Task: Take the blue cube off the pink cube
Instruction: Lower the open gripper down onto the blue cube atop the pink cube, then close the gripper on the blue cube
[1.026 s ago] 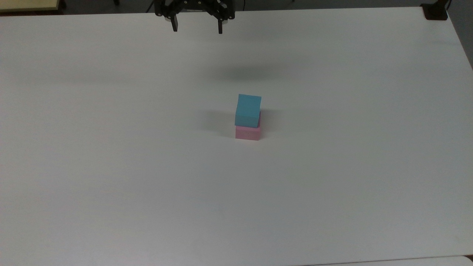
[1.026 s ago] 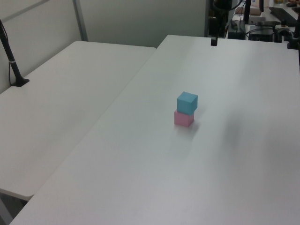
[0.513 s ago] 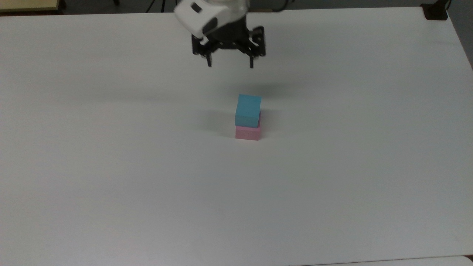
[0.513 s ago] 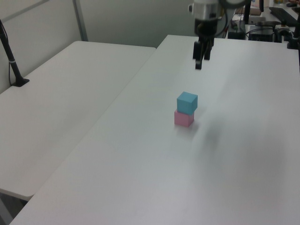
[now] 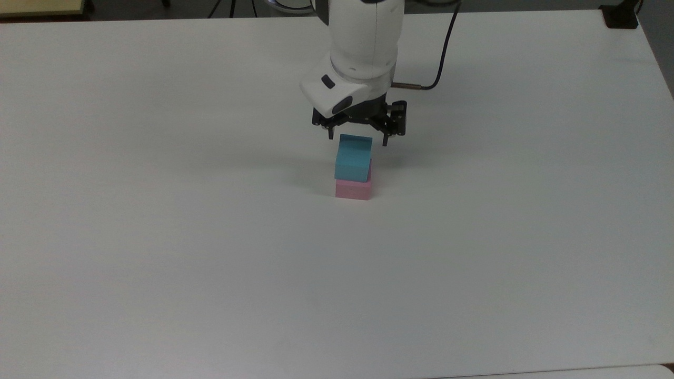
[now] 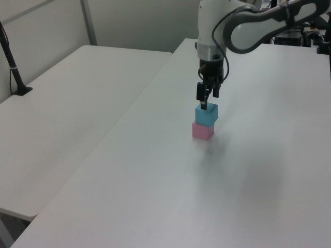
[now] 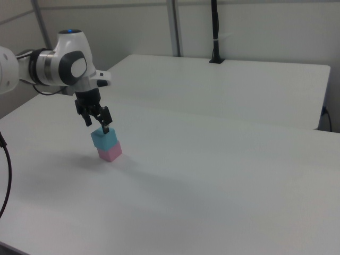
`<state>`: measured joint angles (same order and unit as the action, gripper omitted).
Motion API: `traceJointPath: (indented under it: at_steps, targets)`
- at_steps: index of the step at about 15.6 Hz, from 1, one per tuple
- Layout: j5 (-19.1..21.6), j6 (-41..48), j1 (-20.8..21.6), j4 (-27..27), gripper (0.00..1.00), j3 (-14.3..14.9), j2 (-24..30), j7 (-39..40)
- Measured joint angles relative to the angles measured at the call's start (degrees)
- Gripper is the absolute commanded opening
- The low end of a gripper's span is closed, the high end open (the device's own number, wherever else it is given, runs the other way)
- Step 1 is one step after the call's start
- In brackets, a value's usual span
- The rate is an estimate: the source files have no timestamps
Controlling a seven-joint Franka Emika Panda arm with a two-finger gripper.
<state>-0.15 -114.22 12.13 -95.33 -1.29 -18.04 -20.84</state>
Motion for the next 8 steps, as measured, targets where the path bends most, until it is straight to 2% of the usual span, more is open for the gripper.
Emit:
traceJointPath:
  at_steps: [5, 6, 8]
  targets:
    - [-3.14, -0.27, 0.68, 0.04, 1.00, 0.00, -1.31, -1.10]
    - [-3.33, -0.55, 0.82, 0.03, 0.95, 0.00, -1.59, -1.34]
    - [-3.49, -2.20, 1.00, 0.02, 0.61, 0.00, -2.41, -2.37]
